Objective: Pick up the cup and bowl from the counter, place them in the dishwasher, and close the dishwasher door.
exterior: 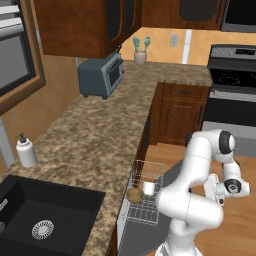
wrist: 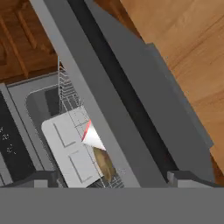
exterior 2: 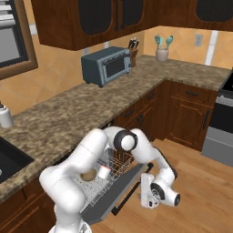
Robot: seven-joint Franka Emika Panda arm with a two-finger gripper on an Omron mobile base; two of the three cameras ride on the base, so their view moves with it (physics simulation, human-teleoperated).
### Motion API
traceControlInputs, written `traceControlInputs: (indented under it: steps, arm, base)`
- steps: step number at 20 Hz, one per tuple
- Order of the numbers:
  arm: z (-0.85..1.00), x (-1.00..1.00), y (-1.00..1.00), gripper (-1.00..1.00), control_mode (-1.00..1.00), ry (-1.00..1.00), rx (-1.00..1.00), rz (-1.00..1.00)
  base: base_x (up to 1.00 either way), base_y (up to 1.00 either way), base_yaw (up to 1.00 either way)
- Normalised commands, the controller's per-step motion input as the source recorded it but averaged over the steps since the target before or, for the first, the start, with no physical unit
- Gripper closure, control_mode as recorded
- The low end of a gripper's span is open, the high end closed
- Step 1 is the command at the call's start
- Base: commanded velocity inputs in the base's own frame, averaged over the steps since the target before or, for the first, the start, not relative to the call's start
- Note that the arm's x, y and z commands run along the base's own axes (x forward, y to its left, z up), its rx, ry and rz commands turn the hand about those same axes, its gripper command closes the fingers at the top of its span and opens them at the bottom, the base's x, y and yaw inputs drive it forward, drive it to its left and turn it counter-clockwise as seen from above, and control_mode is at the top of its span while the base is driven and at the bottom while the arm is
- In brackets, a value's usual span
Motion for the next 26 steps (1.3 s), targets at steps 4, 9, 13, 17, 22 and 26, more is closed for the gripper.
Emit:
traceControlInputs:
  steps: [4,9,13,17,22,26]
  arm:
    - [-0.99,0.38,-0.29,-1.0,-1.0,0.0,0.25,0.01]
    - [-0.97,0.57,0.0,-1.0,-1.0,0.0,0.21,0.0]
    - [-0.95,0.59,0.02,-1.0,-1.0,0.0,0.19,0.0]
    - [-0.66,0.43,0.28,-1.0,-1.0,0.0,0.15,0.0]
    - [-0.24,0.34,0.61,-1.0,-1.0,0.0,0.11,0.0]
    - [-0.09,0.22,0.67,-1.0,-1.0,0.0,0.12,0.01]
  base:
    - [0.0,0.0,0.0]
    - [0.0,0.0,0.0]
    - [0.0,0.0,0.0]
    - [0.0,0.0,0.0]
    - [0.0,0.0,0.0]
    - [0.0,0.0,0.0]
